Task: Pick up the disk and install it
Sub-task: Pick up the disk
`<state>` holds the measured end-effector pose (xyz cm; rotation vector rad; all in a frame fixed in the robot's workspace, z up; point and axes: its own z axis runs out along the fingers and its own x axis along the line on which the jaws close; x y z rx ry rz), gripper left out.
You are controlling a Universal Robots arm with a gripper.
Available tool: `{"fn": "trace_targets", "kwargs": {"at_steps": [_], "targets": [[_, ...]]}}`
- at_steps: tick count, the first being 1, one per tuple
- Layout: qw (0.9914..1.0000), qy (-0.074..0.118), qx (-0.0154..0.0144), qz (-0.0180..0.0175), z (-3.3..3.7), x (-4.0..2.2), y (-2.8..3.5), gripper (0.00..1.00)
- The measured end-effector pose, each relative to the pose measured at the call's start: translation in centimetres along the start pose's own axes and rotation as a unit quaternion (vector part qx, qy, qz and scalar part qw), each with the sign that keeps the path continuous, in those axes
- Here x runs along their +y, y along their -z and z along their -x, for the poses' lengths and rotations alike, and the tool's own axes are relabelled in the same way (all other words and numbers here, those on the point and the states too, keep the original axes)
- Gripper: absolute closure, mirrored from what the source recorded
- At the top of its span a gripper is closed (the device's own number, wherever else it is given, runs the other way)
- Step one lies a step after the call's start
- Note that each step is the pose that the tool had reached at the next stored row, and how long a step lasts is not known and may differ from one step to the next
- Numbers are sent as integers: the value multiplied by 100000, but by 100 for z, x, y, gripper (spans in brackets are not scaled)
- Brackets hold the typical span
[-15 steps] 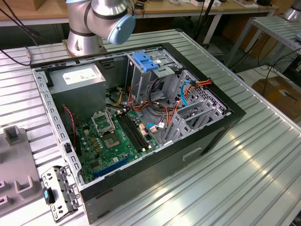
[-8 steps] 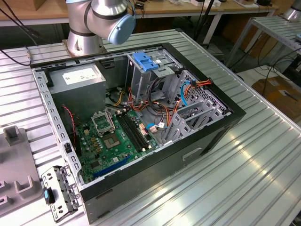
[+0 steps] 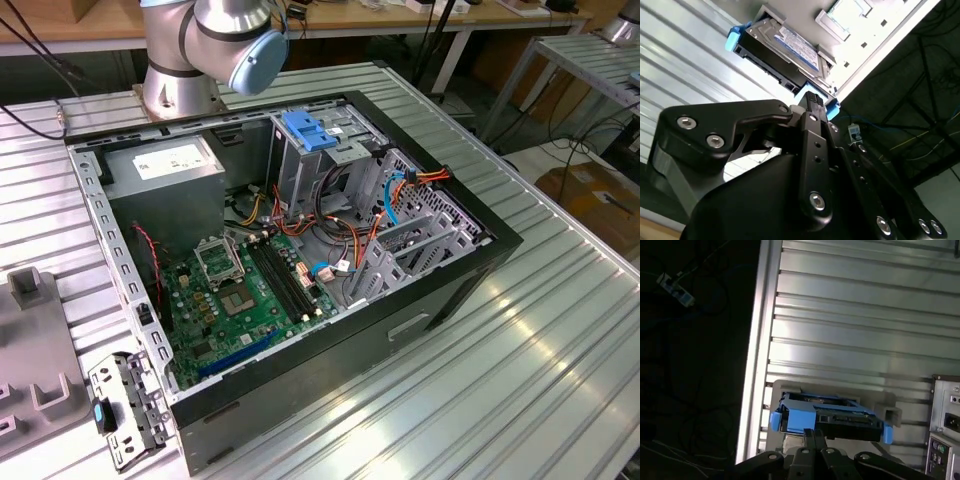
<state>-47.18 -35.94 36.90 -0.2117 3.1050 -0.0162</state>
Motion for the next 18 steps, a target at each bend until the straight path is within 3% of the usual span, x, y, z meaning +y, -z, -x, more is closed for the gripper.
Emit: {"fn": "trace_targets", "kwargs": {"at_steps": [2, 4, 9, 11, 12, 14, 18], "targets": [[99945, 3321, -39, 64, 4, -1, 0, 89], [99783, 6584, -72, 120, 10, -1, -1, 89], [99245, 12265, -142, 260, 15, -2, -16, 89], [98981, 14232, -167, 316, 15, -2, -23, 89], [98791, 15495, -174, 350, 15, -3, -24, 89], [98231, 18720, -230, 430, 24, -4, -28, 89], [97398, 22656, -268, 510, 40, -6, -33, 89]]}}
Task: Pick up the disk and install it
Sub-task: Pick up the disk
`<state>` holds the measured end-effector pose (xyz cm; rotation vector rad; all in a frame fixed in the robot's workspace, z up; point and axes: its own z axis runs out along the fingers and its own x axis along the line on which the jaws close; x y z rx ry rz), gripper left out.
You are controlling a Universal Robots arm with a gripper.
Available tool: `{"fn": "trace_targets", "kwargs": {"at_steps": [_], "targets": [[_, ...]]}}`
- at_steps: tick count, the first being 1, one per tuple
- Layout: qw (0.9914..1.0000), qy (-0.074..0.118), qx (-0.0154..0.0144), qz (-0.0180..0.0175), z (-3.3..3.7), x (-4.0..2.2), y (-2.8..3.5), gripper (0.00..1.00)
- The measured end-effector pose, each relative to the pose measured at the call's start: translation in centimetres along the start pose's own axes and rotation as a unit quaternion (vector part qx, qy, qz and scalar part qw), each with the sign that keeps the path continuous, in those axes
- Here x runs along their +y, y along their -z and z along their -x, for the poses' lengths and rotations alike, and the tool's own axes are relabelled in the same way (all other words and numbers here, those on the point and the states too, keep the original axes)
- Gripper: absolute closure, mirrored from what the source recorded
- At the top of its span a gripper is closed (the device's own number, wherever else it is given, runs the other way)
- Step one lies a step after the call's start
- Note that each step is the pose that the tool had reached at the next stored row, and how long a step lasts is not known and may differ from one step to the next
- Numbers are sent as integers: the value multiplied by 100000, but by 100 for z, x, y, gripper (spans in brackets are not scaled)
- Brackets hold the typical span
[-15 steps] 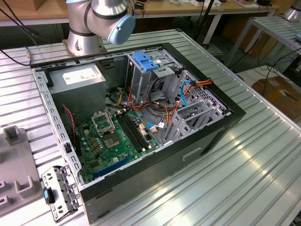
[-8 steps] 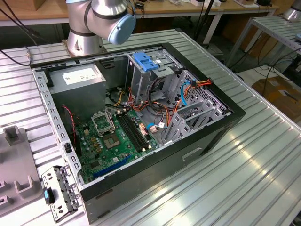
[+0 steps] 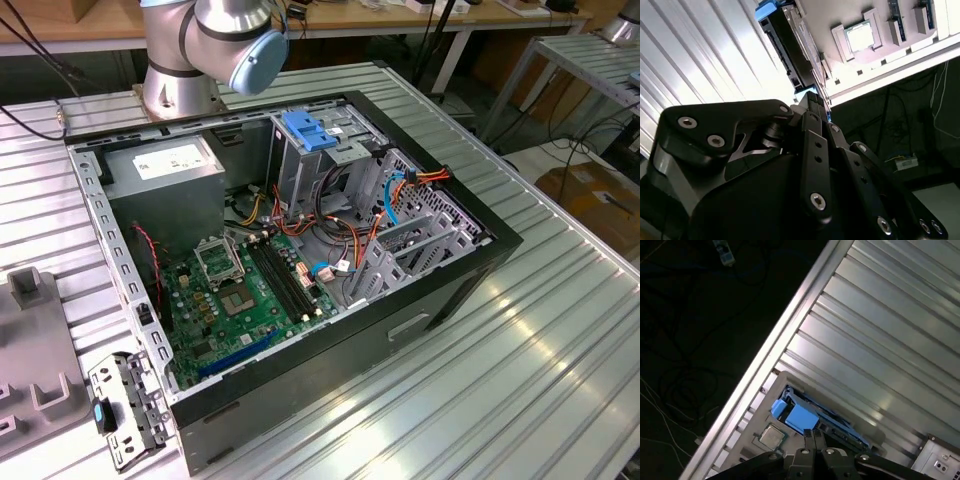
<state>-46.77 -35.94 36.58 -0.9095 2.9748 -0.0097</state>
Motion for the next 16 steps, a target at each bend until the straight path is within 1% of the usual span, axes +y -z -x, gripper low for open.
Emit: {"fn": "trace_targets", "kwargs": {"at_steps": [1, 4, 6, 9, 11, 13, 14, 15, 16], "targets": [[99990, 1416, -18, 29, 5, -4, -2, 89], [99917, 4062, -46, 83, 14, -9, -6, 89], [99830, 5830, -52, 106, 16, -11, -7, 89], [99629, 8605, -61, 143, 22, -15, -7, 89], [99452, 10451, -71, 161, 26, -17, -8, 89], [99248, 12237, -56, 164, 31, -21, -8, 89], [99068, 13619, -34, 151, 36, -24, -9, 89], [98910, 14723, -19, 142, 39, -27, -9, 89], [98778, 15584, -10, 133, 42, -28, -10, 89]]}}
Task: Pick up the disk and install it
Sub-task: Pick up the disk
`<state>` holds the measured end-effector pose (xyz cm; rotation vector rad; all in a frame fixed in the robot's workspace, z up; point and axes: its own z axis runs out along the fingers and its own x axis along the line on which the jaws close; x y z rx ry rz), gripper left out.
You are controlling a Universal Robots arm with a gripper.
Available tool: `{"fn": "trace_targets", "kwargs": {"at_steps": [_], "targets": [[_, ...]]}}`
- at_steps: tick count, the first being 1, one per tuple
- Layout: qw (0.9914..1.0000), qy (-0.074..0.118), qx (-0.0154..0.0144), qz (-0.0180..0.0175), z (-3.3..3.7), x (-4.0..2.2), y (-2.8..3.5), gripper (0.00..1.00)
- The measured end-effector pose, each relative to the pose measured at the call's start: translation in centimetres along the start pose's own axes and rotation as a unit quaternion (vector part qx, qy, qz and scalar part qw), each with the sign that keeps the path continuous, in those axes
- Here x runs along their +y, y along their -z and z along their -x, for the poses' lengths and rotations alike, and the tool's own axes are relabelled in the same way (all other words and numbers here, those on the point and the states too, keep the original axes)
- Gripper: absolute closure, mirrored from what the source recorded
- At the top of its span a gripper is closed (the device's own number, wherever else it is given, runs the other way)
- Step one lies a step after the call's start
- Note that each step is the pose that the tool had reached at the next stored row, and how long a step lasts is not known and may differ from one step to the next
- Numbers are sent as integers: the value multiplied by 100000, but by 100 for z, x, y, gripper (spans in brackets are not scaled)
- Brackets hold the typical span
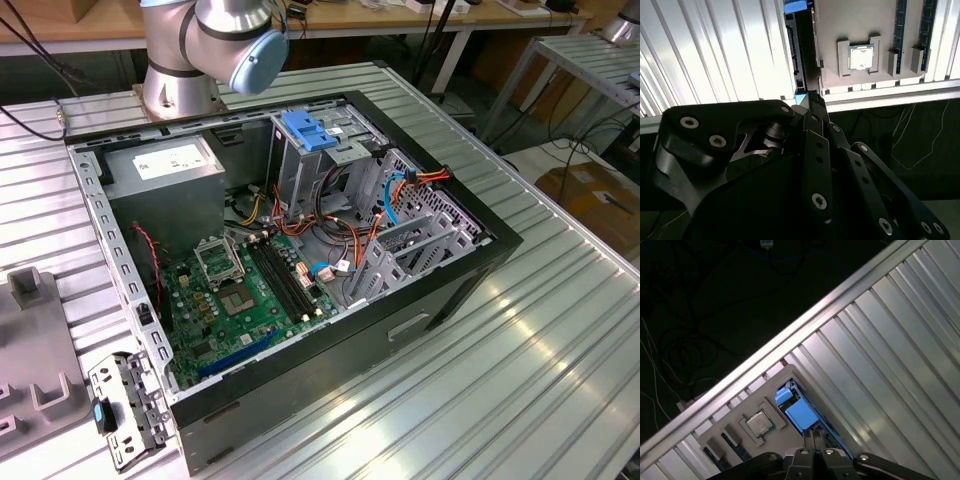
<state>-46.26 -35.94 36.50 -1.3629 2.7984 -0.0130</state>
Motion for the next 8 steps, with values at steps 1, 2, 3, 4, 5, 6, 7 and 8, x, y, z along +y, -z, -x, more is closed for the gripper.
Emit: {"fn": "trace_targets", "kwargs": {"at_steps": [1, 2, 3, 4, 5, 6, 7, 8], "targets": [[99995, 1013, 15, -7, 2, -3, -1, 89], [99982, 1907, 34, -13, 5, -6, -1, 89], [99960, 2839, 49, -22, 7, -9, -1, 89], [99915, 4118, 73, -34, 10, -12, -2, 89], [99815, 6083, 110, -48, 15, -19, -3, 89], [99739, 7223, 137, -59, 18, -22, -3, 89], [99674, 8066, 160, -71, 20, -25, -3, 89], [99526, 9726, 213, -98, 23, -30, -4, 89]]}}
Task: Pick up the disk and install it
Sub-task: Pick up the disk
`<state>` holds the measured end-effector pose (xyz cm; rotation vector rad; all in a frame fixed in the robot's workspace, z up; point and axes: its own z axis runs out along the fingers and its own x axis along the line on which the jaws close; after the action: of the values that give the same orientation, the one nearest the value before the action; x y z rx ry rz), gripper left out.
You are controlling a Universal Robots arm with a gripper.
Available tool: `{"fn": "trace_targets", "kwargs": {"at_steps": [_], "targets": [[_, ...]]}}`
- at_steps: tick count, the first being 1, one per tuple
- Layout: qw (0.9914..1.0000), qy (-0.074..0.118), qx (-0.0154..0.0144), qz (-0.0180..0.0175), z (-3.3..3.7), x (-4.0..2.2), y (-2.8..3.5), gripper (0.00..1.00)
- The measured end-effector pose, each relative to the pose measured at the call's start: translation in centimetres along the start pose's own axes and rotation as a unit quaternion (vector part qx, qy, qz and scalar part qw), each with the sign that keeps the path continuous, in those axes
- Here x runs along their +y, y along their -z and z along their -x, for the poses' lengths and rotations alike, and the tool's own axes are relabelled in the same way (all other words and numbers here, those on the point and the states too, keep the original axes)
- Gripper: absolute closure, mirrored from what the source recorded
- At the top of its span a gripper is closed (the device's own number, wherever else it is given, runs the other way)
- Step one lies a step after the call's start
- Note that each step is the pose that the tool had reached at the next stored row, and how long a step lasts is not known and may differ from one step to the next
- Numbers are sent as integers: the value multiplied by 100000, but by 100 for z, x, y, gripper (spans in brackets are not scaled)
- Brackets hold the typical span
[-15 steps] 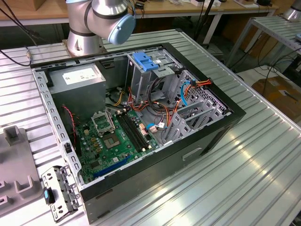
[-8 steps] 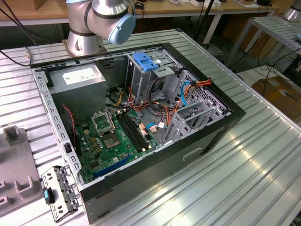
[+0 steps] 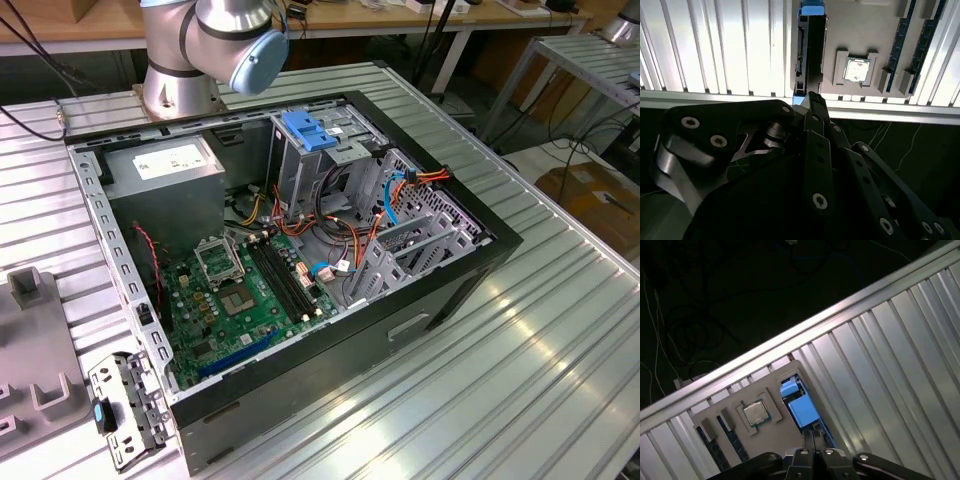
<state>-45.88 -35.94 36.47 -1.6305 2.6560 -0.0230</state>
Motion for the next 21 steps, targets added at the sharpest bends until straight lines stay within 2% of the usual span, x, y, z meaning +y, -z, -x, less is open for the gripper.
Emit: {"fn": "trace_targets", "kwargs": {"at_steps": [2, 3, 4, 6, 7, 8, 13, 16, 21], "targets": [[99982, 1877, 77, -42, 3, -6, -1, 89], [99931, 3710, 172, -90, 7, -13, -2, 83], [99852, 5431, 252, -122, 10, -20, -3, 71], [99688, 7881, 371, -176, 16, -31, -7, 58], [99595, 8975, 416, -202, 16, -33, -12, 58], [99500, 9978, 430, -210, 16, -33, -19, 52], [99080, 13525, 334, -192, 14, -27, -92, 52], [99048, 13759, 335, -185, -5, 17, -131, 52], [99032, 13874, 327, -190, -34, 126, -185, 52]]}}
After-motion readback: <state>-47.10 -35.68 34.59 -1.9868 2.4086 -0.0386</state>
